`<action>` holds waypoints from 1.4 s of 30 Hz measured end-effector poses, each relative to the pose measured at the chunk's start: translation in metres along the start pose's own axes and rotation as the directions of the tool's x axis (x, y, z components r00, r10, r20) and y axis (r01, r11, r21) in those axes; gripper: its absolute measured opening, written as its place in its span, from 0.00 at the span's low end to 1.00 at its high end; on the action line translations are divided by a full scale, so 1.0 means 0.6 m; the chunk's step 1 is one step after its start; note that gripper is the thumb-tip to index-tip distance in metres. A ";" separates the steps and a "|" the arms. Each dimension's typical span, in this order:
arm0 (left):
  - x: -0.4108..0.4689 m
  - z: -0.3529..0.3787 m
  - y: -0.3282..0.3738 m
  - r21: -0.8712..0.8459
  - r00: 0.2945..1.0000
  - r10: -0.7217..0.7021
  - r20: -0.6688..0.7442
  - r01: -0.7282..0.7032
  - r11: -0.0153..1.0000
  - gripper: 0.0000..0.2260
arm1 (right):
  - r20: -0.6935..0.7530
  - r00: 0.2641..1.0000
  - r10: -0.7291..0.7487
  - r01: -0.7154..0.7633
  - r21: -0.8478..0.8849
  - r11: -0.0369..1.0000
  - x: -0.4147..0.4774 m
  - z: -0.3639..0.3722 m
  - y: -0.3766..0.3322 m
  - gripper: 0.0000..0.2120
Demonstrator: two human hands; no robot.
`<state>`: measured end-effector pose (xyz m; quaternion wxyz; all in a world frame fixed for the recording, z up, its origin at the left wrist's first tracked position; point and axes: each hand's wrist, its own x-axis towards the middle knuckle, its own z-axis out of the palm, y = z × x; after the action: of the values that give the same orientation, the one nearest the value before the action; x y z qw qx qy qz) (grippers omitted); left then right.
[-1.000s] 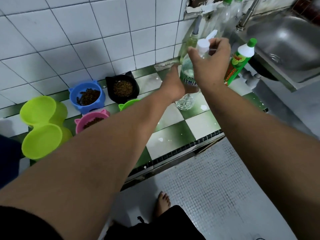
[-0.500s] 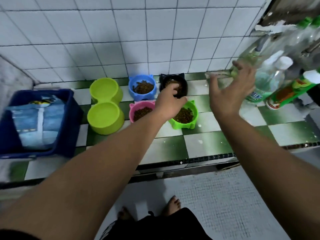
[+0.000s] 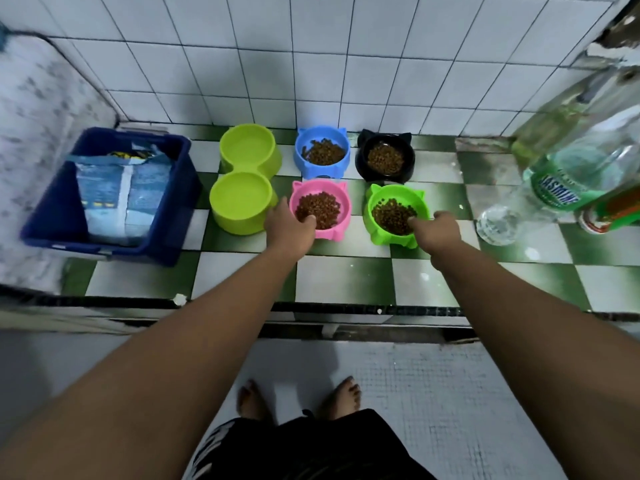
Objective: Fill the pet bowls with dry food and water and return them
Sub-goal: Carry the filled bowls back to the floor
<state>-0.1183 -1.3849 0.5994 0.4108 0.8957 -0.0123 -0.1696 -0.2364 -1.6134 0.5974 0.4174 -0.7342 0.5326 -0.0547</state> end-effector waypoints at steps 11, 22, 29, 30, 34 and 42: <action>0.050 0.025 -0.024 -0.234 0.970 -0.217 0.112 0.238 0.942 0.37 | 0.107 0.993 0.040 -0.048 0.077 0.996 0.014 0.021 0.019 0.26; 0.072 0.042 -0.022 -0.212 0.985 -0.145 0.094 0.162 0.964 0.18 | 0.099 0.990 0.099 -0.100 0.010 0.995 0.030 0.025 0.022 0.29; 0.073 0.052 -0.019 -0.259 0.992 -0.083 0.093 0.105 0.960 0.21 | 0.104 0.987 0.124 -0.138 0.144 0.980 0.019 0.026 0.017 0.33; 0.073 0.053 -0.017 -0.269 0.992 -0.084 0.098 0.107 0.957 0.20 | 0.101 0.988 0.120 -0.136 0.180 0.974 0.020 0.027 0.019 0.31; 0.079 0.048 -0.011 -0.296 0.987 -0.119 0.105 0.145 0.944 0.17 | 0.062 0.992 0.106 -0.118 0.264 0.957 0.023 0.027 0.027 0.21; 0.082 0.043 -0.004 -0.352 0.978 -0.159 0.135 0.197 0.915 0.23 | 0.153 0.984 0.088 -0.140 0.374 0.917 0.018 0.024 0.022 0.24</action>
<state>-0.0805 -1.4101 0.5673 0.5512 0.7915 0.0797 -0.2517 -0.2339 -1.6153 0.5752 0.5899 -0.6080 0.5246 -0.0844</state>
